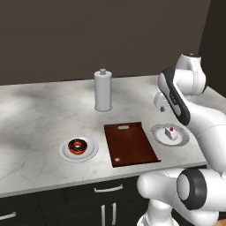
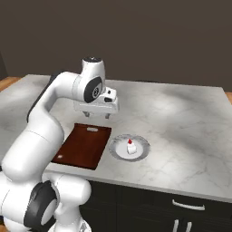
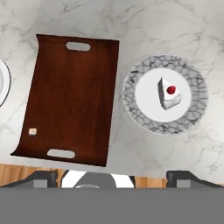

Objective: Move the dessert items from the plates to the tray.

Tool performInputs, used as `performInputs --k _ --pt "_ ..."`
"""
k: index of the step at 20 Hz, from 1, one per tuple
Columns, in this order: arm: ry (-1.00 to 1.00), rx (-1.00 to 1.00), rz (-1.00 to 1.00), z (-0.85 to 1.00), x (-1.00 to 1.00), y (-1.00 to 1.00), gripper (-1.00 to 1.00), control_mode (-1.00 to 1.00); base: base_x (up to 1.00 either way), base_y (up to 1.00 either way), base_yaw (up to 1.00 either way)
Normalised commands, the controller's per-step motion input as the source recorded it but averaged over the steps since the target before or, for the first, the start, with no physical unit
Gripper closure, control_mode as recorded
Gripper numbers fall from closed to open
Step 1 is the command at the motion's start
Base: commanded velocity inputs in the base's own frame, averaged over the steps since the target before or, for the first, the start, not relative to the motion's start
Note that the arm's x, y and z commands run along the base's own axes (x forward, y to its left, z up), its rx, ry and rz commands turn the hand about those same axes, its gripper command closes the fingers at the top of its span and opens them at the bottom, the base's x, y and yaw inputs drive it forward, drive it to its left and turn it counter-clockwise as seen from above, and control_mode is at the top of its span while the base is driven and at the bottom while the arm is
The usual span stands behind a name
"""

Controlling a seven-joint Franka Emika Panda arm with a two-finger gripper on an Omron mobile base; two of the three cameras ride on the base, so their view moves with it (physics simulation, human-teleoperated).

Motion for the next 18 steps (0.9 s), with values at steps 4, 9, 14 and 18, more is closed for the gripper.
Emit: performInputs --k 4,9,14,18 --pt "0.09 -0.04 0.0 -0.33 0.0 -0.6 -1.0 -1.0 0.0 0.0 0.0" --pt "0.04 -0.07 0.0 -0.47 0.07 -0.34 -1.0 -1.0 0.0 0.0 0.0" --pt "0.02 -0.01 0.0 -0.37 0.18 -0.32 -1.0 -1.0 0.0 0.0 0.0" --pt "0.01 0.0 0.0 -0.28 0.2 -0.18 -1.0 -1.0 0.0 0.0 0.0"
